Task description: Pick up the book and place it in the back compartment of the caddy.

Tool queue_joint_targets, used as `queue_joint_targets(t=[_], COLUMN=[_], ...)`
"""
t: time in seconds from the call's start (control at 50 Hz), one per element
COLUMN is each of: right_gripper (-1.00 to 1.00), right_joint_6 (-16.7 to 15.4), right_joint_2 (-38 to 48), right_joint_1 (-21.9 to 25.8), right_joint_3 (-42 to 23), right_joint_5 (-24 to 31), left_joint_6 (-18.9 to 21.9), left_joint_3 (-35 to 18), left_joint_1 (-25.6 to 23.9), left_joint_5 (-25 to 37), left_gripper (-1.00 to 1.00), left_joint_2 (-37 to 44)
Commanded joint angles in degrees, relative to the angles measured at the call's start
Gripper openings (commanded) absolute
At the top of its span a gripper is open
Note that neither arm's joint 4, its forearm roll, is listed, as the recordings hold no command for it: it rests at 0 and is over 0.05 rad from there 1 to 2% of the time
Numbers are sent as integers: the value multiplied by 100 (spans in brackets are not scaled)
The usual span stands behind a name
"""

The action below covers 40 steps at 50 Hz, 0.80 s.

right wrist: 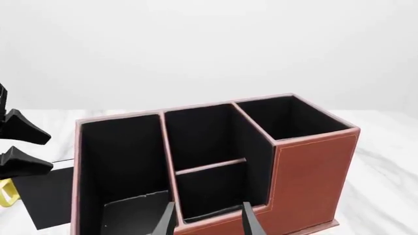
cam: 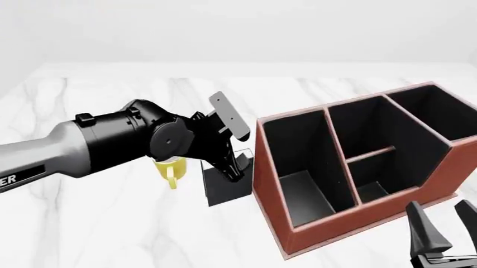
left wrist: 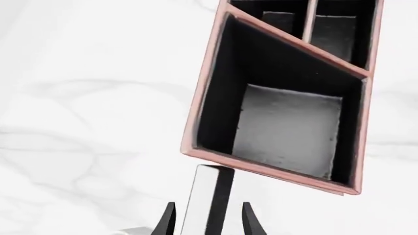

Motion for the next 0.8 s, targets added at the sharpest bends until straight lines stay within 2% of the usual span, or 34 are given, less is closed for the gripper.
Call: queue_joint_targets(t=[0.02, 0.12, 0.18, 0.2, 0.44, 0.74, 0.8], right_gripper=[100, 100, 100, 100, 100, 100, 100], right_joint_6=[10, 20, 23, 20, 16, 28, 23], right_joint_2=[-31, -24, -18, -19, -30, 39, -13], right_joint_1=[8, 13, 17, 20, 24, 62, 63], right_joint_3=[2, 2, 2, 2, 2, 0, 2], right_joint_5=[31, 30, 27, 29, 39, -40, 11], left_joint_6=[-159, -186, 153, 91, 415, 170, 164], left_joint_3=[251, 505, 602, 603, 512, 658, 669], left_joint_1=[-102, 6, 348, 323, 516, 258, 411], left_joint_5=[-185, -423, -622, -619, -739, -1157, -1183], left_gripper=[100, 100, 100, 100, 100, 100, 100], left_joint_2=[112, 199, 301, 293, 412, 799, 961])
